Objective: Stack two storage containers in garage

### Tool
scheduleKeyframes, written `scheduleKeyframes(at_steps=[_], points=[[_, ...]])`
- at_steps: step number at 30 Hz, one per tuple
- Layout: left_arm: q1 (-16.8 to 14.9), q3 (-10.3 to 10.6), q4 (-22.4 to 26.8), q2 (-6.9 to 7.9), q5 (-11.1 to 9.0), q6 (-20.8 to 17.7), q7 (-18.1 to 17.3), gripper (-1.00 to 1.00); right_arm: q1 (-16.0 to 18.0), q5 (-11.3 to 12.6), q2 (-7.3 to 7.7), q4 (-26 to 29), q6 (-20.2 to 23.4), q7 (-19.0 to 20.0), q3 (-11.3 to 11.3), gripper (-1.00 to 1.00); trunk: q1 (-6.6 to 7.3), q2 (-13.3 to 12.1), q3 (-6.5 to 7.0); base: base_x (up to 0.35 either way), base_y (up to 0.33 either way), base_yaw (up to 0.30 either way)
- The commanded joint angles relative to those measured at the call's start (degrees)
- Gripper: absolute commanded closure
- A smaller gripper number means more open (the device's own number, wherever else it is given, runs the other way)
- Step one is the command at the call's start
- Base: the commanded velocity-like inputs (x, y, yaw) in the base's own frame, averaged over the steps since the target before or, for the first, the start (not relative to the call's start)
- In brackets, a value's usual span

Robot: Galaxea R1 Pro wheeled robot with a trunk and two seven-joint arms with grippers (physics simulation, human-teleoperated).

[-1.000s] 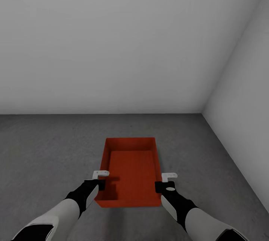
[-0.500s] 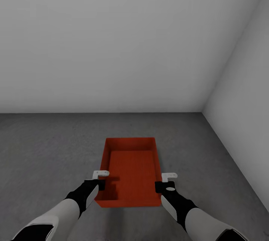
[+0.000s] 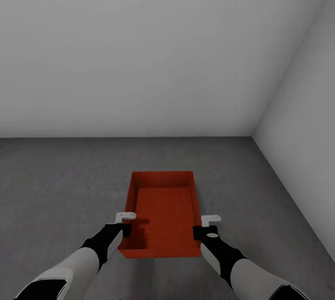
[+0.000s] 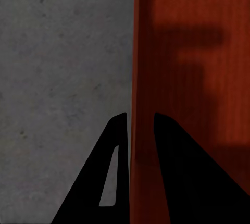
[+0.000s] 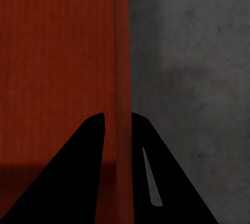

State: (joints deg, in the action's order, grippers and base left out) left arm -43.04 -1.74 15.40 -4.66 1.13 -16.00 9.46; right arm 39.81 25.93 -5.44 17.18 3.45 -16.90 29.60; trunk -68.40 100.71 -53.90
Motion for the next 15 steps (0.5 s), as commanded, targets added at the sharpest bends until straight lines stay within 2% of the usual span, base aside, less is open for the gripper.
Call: scheduleKeyframes(at_steps=[1,15], points=[[0.06,0.51,-0.02,0.88,-0.34,-0.35,0.27,1.00,0.09,-0.44,0.08,2.07,0.14,-0.24,-0.95,1.00,0.01,0.02,-0.14,0.000,0.000,0.000],[0.06,0.51,-0.10,0.88,-0.35,-0.35,0.30,1.00,0.09,-0.44,0.05,2.07,0.16,-0.24,-0.95,1.00,0.01,0.02,-1.43,0.000,0.000,0.000]])
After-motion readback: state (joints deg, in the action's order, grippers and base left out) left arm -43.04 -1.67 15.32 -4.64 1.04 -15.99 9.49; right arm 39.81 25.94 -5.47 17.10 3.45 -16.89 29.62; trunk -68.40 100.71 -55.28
